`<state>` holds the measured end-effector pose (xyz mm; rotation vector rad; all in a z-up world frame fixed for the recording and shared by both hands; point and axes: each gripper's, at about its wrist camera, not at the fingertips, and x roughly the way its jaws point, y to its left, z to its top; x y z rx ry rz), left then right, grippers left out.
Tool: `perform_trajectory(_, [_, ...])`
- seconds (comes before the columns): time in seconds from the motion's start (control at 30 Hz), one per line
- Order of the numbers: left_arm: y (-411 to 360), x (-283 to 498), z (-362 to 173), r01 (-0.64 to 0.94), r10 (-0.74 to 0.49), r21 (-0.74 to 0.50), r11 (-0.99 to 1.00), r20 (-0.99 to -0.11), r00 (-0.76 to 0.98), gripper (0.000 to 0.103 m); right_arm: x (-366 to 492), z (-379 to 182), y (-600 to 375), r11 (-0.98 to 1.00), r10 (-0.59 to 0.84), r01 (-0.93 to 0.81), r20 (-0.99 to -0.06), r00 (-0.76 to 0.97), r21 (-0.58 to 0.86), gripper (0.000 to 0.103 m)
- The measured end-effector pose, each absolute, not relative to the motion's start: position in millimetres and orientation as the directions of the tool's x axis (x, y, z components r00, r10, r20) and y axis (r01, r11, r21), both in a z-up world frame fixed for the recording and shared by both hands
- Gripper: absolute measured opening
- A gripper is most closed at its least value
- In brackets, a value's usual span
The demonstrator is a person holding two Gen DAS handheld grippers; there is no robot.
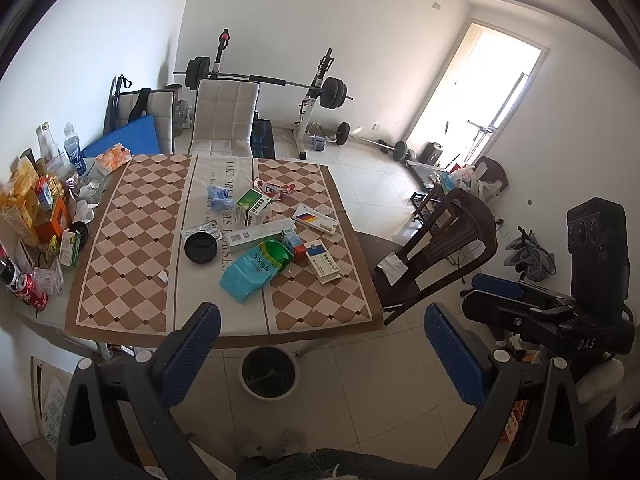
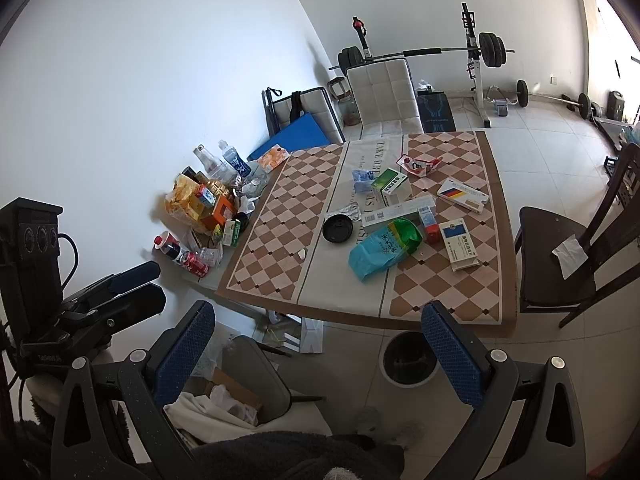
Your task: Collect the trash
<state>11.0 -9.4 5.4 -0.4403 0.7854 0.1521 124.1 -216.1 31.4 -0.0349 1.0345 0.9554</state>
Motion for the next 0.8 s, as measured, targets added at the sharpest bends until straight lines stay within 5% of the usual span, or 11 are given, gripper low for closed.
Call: perform_trajectory(0.8, [-9.3,14.8,13.0,-0.287,-0.028,-0.318,0.903,-0.711,0.702,0.103,122.2,34.2,-214.8,0.613,0.654,-0.687,-0.739,0.164,0.391,0.103])
